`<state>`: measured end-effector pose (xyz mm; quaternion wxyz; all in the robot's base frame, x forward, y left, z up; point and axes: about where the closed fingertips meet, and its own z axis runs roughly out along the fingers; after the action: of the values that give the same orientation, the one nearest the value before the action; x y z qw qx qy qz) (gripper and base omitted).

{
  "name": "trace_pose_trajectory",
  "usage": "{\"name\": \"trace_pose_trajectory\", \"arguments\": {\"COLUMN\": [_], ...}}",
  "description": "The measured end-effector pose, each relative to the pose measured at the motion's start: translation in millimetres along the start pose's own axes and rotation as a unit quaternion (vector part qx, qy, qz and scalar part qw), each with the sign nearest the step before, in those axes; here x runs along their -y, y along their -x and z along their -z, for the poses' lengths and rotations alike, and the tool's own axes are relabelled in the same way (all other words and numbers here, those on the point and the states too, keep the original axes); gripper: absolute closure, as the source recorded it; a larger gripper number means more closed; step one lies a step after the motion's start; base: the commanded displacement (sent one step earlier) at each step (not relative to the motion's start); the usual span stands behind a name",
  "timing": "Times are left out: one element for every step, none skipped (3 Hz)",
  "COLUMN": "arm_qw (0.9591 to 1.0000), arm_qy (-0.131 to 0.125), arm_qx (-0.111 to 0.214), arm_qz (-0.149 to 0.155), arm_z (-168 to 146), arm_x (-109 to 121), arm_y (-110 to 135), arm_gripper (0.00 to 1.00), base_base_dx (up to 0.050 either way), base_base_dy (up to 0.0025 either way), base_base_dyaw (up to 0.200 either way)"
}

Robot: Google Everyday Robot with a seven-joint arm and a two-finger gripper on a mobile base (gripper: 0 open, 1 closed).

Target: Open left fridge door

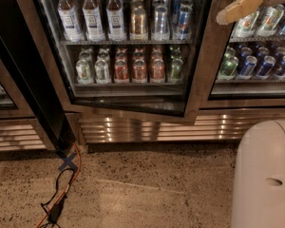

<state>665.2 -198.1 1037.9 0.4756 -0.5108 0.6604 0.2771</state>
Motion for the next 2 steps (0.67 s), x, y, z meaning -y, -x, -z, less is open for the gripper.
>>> {"name": "trace_pose_trajectory", "arguments": {"arm_qw": [0.9998, 0.9994], "arm_qy": [0.014, 0.025], "arm_qx": [0.003, 0.009], "arm_qz": [0.013, 0.022], "arm_z": [-4.5, -0.8], "arm_x": [-6.6, -13.0], "arm_y": [5.3, 5.7], "arm_gripper": [0.00, 0.00], "base_base_dx": [0.000, 0.000], "base_base_dy": [0.00000, 0.00000], "base_base_dyaw": [0.000, 0.000]}}
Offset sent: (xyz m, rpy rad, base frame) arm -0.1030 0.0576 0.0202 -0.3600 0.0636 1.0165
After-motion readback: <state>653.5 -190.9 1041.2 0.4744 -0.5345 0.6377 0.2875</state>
